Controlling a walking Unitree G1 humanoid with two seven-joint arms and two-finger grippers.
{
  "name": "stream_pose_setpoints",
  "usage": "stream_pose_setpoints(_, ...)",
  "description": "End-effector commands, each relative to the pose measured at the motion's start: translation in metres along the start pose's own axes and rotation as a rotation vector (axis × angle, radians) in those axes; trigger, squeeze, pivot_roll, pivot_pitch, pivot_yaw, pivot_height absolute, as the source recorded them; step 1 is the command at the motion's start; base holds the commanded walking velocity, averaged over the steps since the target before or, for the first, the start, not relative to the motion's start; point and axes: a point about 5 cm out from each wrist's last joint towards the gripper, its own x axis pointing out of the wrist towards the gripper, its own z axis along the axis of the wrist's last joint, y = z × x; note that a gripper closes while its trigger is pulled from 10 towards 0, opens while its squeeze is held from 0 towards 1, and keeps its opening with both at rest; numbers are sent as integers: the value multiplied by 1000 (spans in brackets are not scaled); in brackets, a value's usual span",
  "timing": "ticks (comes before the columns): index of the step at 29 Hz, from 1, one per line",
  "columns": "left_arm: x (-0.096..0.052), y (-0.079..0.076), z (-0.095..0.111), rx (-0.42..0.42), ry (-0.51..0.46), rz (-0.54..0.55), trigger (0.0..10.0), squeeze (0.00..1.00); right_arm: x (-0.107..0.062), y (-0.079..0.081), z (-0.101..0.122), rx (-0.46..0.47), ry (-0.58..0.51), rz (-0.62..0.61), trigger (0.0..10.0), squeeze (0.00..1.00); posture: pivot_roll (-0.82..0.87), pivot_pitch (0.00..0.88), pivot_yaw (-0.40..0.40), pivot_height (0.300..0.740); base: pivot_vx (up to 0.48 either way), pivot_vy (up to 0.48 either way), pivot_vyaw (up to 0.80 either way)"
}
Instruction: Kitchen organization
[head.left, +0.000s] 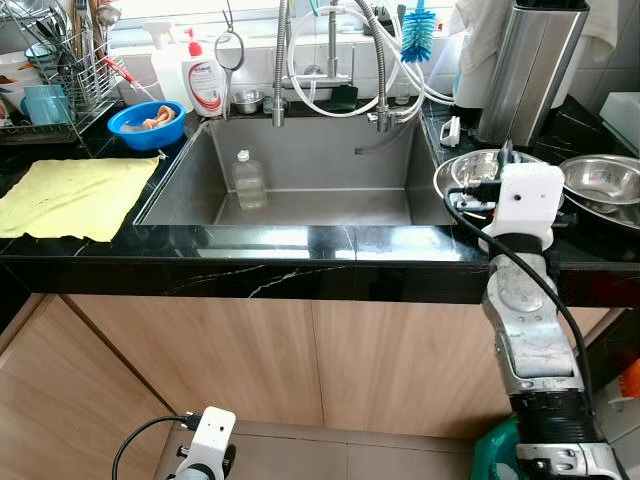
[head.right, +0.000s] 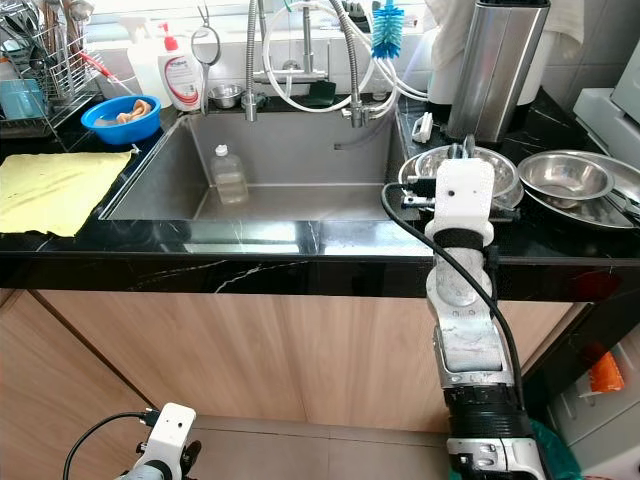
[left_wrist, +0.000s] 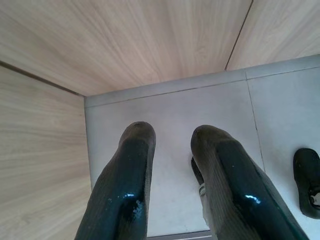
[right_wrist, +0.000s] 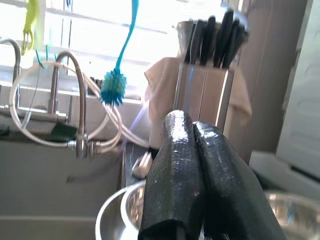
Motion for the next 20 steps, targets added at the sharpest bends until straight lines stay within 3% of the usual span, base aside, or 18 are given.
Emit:
stream_pose_setpoints(1,-1,3,-3,-4,10,8,10000,0,5,6,16,-60,-74,44,10000,0,-69,0,71,740,0,0,0)
stream_pose_setpoints(3,-1,3,-3,-7,9,10,10000,0,6,11,20,-111,-101,85,10000,0,-69,0,70,740,0,0,0)
stream_pose_setpoints(10,-1,4,-2,-7,6,17,10000,0,20,36,19,183,-24,352,10000,0,-69,0,71,740,0,0,0)
stream_pose_setpoints(13,0,4,-1,-8,5,19,10000,0,24,40,16,214,3,395,10000,0,-67,0,71,740,0,0,0)
stream_pose_setpoints(16,0,4,-1,-9,3,22,10000,0,27,49,-1,318,121,451,10000,0,-67,0,73,740,0,0,0)
stream_pose_setpoints(20,0,4,0,-5,1,20,10000,0,21,62,-22,382,229,540,10000,0,-59,0,71,740,0,0,0)
